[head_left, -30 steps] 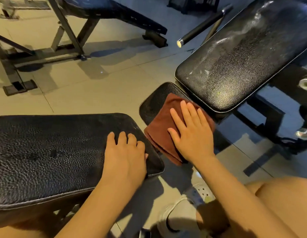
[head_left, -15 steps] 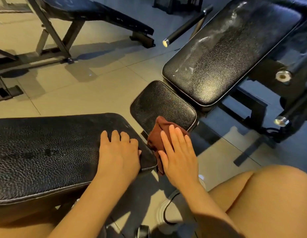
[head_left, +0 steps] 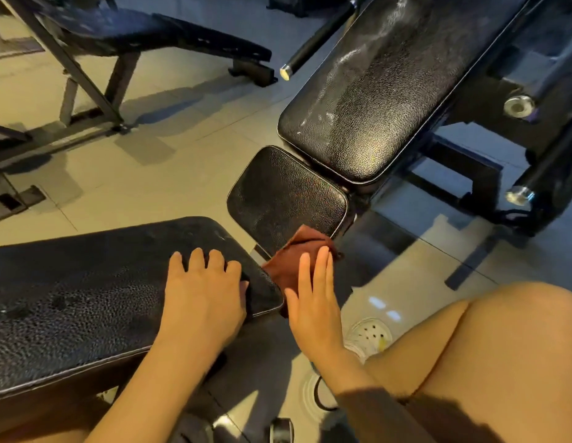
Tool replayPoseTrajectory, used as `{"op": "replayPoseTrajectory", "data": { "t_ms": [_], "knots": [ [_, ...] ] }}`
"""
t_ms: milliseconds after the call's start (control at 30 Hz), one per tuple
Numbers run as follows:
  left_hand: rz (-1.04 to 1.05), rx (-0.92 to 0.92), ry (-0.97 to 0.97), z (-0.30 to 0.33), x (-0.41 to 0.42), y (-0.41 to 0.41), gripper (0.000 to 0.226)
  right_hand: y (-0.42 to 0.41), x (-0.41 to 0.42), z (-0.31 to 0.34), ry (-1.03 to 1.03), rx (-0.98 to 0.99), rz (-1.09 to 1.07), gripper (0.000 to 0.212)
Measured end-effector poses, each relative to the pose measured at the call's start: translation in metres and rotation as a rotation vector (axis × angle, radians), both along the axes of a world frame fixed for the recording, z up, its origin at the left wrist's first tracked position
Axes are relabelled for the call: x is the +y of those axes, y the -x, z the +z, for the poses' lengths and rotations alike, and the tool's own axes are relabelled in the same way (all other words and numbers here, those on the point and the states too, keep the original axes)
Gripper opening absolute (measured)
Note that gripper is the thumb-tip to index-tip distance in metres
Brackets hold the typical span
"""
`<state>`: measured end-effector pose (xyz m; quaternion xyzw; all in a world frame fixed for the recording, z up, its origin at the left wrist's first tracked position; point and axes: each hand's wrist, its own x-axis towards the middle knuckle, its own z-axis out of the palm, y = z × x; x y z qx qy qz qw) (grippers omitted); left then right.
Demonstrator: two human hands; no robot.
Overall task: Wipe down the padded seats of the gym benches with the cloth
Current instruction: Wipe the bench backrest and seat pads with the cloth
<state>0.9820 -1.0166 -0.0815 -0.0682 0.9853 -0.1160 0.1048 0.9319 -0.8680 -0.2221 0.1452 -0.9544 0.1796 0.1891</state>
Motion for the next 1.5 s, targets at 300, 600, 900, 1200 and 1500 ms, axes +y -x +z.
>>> {"op": "replayPoseTrajectory", "data": {
  "t_ms": [300, 600, 900, 1200, 1500],
  "knots": [
    [-0.016, 0.08, -0.025, -0.005, -0.002, -0.002, 0.044, 0.004, -0.008, 0.0, 0.13, 0.051, -0.044, 0.061],
    [-0.064, 0.189, -0.001, -0.018, -0.003, 0.001, 0.031, 0.006, -0.005, 0.014, 0.427, 0.175, -0.012, 0.046],
    [-0.052, 0.156, -0.019, -0.021, -0.003, 0.002, 0.043, 0.018, 0.007, 0.042, 0.648, 0.25, -0.011, 0.023],
    [-0.036, 0.145, -0.029, -0.021, 0.0, 0.002, 0.045, 0.06, -0.005, 0.075, 0.319, 0.31, -0.023, 0.036],
    [-0.051, 0.159, -0.046, -0.023, -0.001, 0.002, 0.052, 0.053, -0.009, 0.046, 0.268, 0.483, -0.06, 0.023]
  ]
}}
